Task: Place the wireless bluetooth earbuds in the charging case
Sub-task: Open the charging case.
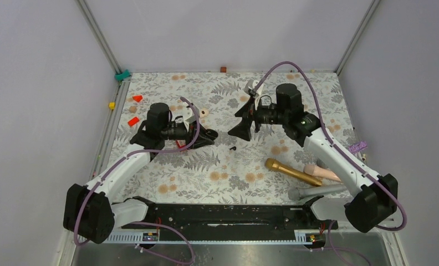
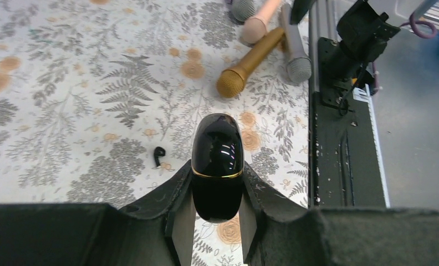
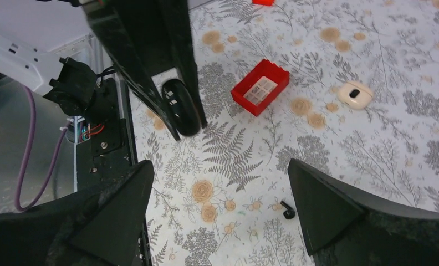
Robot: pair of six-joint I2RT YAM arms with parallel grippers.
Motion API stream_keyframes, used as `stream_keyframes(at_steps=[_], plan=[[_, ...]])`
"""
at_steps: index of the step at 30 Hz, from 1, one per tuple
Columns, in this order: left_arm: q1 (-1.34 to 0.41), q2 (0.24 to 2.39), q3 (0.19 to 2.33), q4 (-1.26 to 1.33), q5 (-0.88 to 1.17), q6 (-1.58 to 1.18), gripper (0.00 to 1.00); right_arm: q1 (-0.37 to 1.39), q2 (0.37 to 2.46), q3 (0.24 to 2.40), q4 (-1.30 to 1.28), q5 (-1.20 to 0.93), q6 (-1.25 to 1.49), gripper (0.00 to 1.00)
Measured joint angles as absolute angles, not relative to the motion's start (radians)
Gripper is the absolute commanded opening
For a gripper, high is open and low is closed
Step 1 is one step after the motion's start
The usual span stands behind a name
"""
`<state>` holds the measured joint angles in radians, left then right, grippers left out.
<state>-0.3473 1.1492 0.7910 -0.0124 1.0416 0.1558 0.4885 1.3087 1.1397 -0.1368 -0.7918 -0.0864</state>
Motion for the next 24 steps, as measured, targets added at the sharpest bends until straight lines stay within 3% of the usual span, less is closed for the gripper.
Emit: stream_keyframes(at_steps=[9, 24], plan=[[-0.405, 1.219, 0.791, -0.015, 1.058, 0.157, 0.00, 0.623, 1.307, 1.048, -0.067, -0.717, -0.131, 0.99], [-0.457, 1.235, 0.798, -0.109, 1.087, 0.219, 0.00, 0.654, 1.363, 1.048, -0.068, -0.651, -0.165, 1.00]])
